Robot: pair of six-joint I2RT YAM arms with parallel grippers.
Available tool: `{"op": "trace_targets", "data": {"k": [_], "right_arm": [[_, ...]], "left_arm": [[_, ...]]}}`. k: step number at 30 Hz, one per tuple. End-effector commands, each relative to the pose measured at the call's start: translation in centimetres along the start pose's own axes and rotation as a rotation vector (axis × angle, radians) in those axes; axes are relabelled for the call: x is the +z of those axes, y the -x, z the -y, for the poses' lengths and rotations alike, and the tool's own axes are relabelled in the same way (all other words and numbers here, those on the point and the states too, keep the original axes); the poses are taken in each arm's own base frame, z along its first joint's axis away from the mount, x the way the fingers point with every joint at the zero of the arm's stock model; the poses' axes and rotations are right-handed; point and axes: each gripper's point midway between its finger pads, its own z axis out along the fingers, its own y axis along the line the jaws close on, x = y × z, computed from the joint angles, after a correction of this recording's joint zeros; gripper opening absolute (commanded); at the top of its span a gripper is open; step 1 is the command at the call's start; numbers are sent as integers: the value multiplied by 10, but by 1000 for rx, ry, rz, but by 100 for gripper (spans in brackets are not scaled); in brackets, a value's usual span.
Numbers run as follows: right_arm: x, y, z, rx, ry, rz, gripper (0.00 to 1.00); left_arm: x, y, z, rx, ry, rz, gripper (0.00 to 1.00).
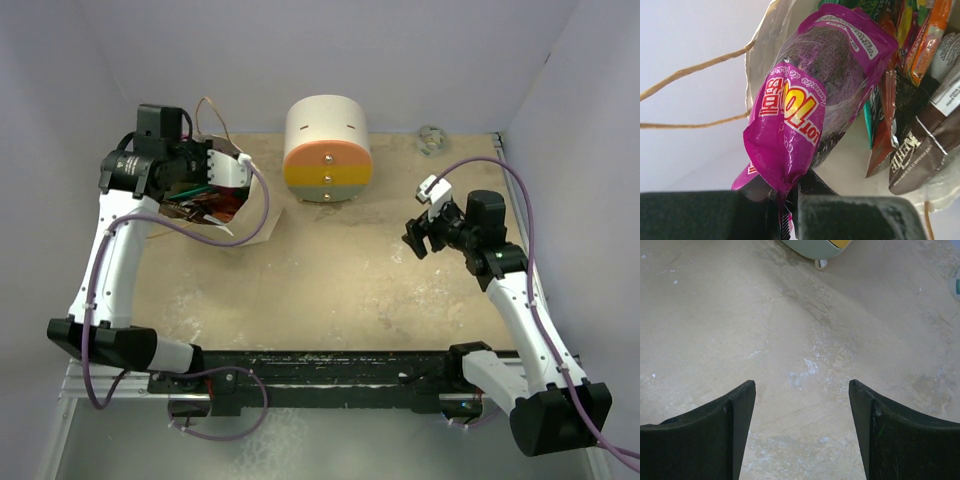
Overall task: Place the snacks into the paper bag
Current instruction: Place the snack in the paper bag.
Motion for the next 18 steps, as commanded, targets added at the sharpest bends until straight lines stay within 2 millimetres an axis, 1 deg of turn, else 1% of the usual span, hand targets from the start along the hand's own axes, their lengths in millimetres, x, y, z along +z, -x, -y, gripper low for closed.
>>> {"op": "trace_targets", "data": {"k": [1, 6, 9, 15, 18], "right_arm": [[-1, 6, 2, -22, -1, 32, 77], [1, 5, 2, -17, 6, 25, 77], [2, 4, 2, -17, 10, 22, 77], [3, 3, 2, -15, 13, 18, 77], [3, 2, 3, -15, 11, 18, 77]], "left_arm": [[-7, -16, -48, 63, 175, -112, 0], [1, -19, -36, 62, 141, -124, 0], [9, -22, -27, 57, 123, -131, 0], [31, -16, -17, 19, 103, -85, 0], [42, -11, -13, -28, 85, -54, 0]]}}
